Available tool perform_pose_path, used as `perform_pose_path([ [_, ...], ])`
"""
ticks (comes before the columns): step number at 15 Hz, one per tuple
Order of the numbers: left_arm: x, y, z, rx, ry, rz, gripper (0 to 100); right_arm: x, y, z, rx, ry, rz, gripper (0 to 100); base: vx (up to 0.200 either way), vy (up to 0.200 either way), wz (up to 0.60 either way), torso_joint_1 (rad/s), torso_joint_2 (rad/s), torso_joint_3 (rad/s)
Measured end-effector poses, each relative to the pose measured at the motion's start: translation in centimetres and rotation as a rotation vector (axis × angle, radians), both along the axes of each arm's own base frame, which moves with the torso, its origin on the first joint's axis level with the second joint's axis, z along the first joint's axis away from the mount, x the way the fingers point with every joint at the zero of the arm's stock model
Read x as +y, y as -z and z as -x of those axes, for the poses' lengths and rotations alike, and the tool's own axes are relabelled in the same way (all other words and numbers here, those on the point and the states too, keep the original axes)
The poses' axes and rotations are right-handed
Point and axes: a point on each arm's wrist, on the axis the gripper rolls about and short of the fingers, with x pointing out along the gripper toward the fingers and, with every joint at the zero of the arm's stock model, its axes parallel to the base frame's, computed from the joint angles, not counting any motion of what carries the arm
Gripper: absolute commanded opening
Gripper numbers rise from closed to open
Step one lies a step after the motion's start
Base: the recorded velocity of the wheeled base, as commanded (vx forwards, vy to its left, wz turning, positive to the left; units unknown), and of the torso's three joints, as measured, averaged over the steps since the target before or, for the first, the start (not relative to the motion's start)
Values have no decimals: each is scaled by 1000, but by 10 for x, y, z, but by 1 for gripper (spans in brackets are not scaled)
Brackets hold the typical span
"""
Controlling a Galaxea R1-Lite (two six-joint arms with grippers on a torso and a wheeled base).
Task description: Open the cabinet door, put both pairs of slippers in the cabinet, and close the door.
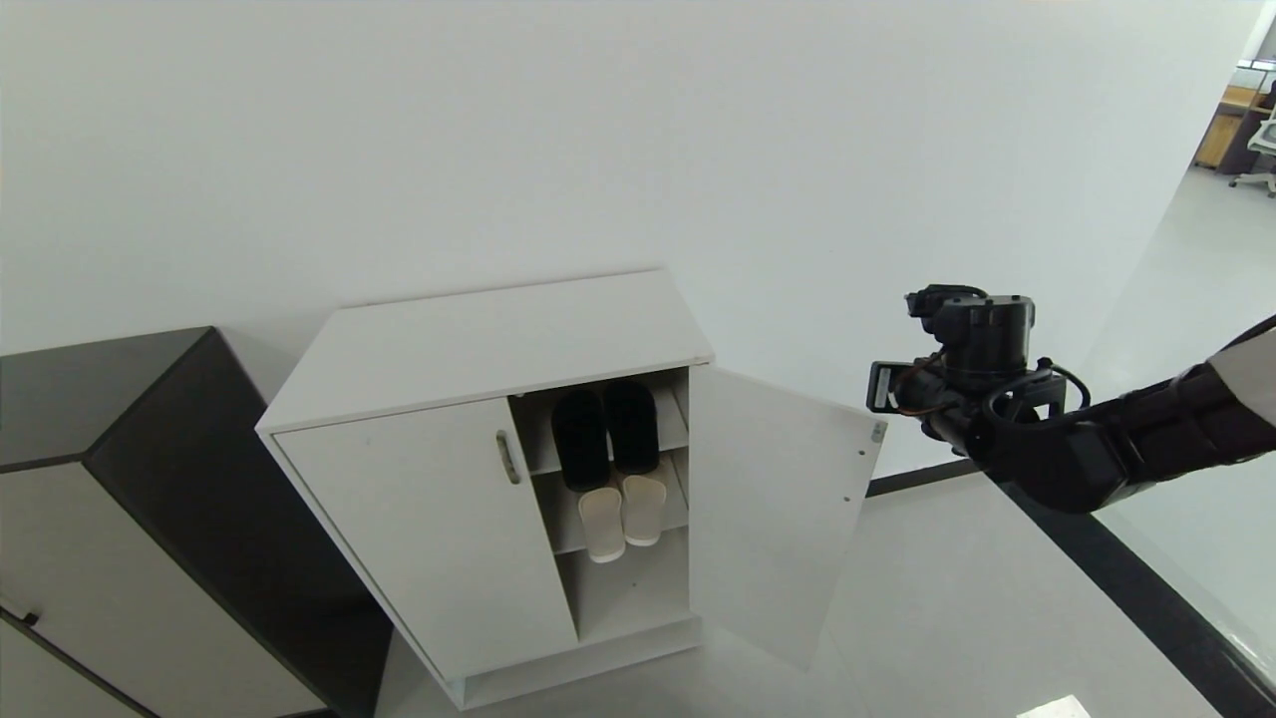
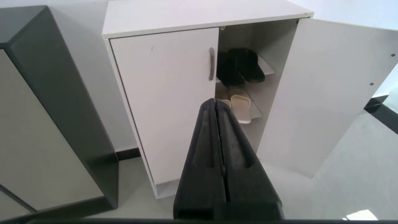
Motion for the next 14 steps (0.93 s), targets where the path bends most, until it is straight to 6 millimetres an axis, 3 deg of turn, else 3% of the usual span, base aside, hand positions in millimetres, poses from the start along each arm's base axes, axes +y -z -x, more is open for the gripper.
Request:
perform_pose_path([
  [5,0,0,0,0,0,0,0,1,24,-15,45,12,17,0,0,0,0,0,0,0],
  [14,0,0,0,0,0,1,0,1,50,-33,63,28,23,0,0,0,0,0,0,0],
])
